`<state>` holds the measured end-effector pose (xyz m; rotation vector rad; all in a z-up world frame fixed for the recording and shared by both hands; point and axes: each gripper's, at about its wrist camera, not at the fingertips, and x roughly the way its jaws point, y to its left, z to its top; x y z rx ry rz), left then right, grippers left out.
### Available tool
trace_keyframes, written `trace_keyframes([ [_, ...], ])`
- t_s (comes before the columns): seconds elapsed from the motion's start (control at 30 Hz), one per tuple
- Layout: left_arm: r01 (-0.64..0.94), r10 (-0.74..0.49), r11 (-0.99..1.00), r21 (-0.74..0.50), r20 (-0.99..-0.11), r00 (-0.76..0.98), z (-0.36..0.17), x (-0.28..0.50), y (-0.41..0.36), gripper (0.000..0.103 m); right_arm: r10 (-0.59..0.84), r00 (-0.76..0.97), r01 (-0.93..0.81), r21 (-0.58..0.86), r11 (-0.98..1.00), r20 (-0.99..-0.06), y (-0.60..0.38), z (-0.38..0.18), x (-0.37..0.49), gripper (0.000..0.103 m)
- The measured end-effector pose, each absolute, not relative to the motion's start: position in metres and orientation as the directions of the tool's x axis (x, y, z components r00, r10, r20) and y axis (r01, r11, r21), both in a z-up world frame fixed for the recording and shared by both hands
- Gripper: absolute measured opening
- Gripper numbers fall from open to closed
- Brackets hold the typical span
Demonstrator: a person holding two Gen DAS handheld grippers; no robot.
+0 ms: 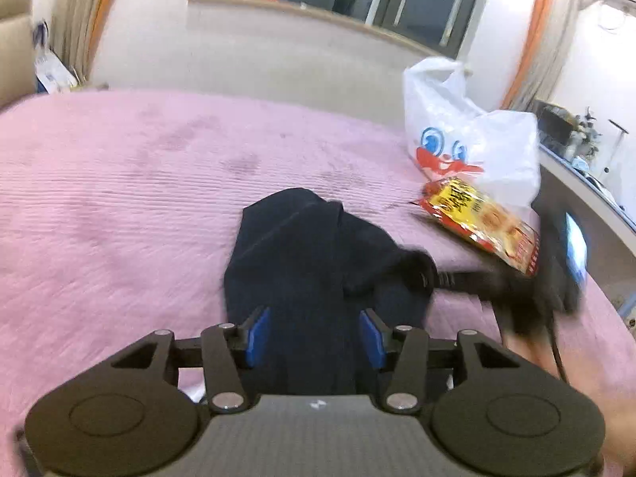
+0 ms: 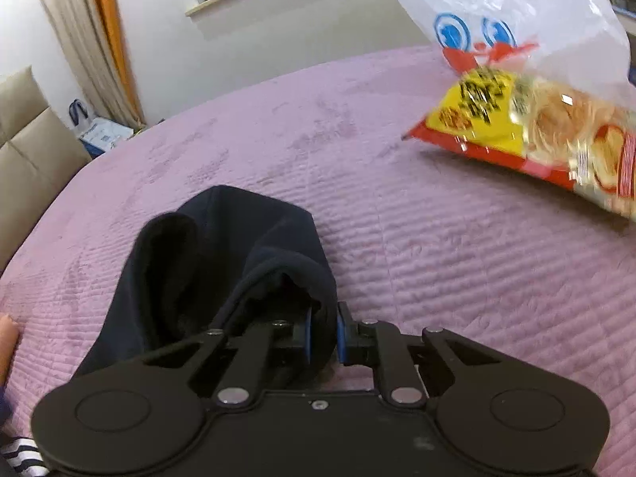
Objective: Fold large clothes
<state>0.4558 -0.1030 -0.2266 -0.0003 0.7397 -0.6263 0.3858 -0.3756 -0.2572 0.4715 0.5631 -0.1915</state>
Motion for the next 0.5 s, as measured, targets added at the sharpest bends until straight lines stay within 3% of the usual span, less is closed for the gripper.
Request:
trace_keyframes([
  [0.1, 0.511, -0.493, 0.836, -0.201, -0.685, 0.536, -0.233, 0.505, -0.142, 0.049, -0.053, 0.868, 0.278, 0.396, 0.875, -0.494, -0.377, -0.276, 0.378, 0.015],
  [0.23, 0.525, -0.46, 0.84, -0.135, -0.69, 0.559, -0.235, 0.534, -0.171, 0.052, -0.043, 0.906, 0.256, 0.463, 0.849, -0.421, -0.383, -0.295, 0.365, 0.01],
  [0.4, 0.593, -0.372, 0.805, 0.032, -0.752, 0.545, -0.251, 0.551, -0.212, 0.05, -0.006, 0.918, 0.233, 0.528, 0.817, -0.396, -0.393, -0.3, 0.364, 0.008],
  [0.47, 0.6, -0.337, 0.794, 0.099, -0.749, 0.57, -0.257, 0.553, -0.223, 0.034, -0.014, 0.918, 0.234, 0.516, 0.824, -0.395, -0.391, -0.3, 0.365, 0.008],
  [0.5, 0.588, -0.31, 0.8, 0.121, -0.756, 0.577, -0.26, 0.556, -0.225, 0.01, -0.014, 0.919, 0.233, 0.515, 0.825, -0.394, -0.391, -0.3, 0.366, 0.008],
])
